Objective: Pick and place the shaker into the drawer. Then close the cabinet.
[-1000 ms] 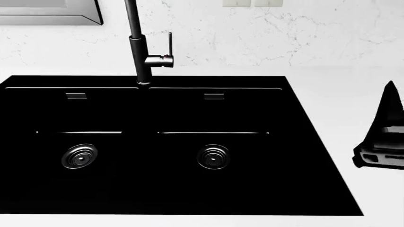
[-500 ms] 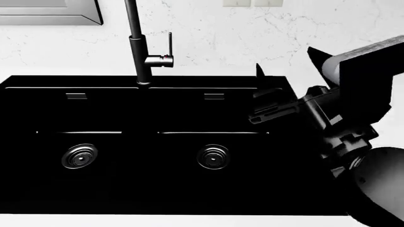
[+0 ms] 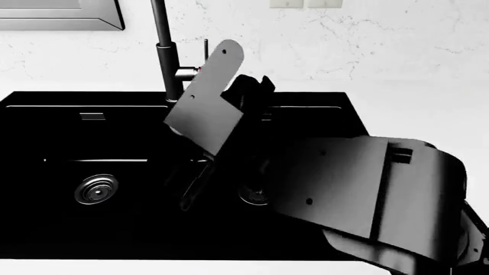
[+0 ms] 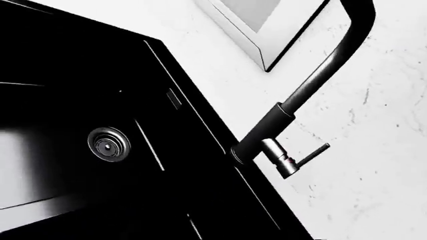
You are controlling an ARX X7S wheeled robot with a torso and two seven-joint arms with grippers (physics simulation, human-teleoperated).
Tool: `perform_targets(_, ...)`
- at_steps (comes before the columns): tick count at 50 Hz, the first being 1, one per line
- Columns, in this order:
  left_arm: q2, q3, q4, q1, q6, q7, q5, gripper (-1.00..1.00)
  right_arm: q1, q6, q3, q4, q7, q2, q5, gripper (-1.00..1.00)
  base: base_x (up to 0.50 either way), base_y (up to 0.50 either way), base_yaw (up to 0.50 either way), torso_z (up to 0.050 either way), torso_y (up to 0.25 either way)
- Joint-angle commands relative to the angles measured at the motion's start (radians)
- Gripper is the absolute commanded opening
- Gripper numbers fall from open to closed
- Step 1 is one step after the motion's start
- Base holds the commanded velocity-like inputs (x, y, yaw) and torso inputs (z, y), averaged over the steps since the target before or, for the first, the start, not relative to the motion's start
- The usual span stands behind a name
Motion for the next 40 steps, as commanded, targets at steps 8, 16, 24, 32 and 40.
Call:
perform_targets(8,0.044,0.022,-0.052,0.055,0.057,0.042,0.066,1.00,0.677,-0.228,-0.322,0.280,-0.381,-0.156,-0.147,1.00,0.00,0.00,0.00,0.000,0.000)
perform_targets(16,0.047,0.030,-0.059,0.058,0.051,0.046,0.059,1.00,0.854,-0.362,-0.338,0.416,-0.441,-0.125,-0.273,1.00,0.00,0.00,0.00,0.000,0.000)
perform_targets(24,0.033,0.042,-0.035,0.035,0.022,0.021,0.035,1.00,1.004,-0.675,-0.470,0.731,-0.451,-0.050,-0.570,1.00,0.00,0.00,0.00,0.000,0.000)
perform_targets(32,0.022,0.043,-0.005,0.035,-0.003,0.003,0.016,1.00,1.096,-0.818,-0.420,1.441,-0.552,-0.160,-0.664,1.00,0.00,0.00,0.00,0.000,0.000)
perform_targets(40,0.003,0.040,0.020,0.036,-0.025,-0.014,0.002,1.00,1.098,-0.910,-0.299,1.803,-0.578,-0.201,-0.752,1.00,0.00,0.00,0.00,0.002,0.000)
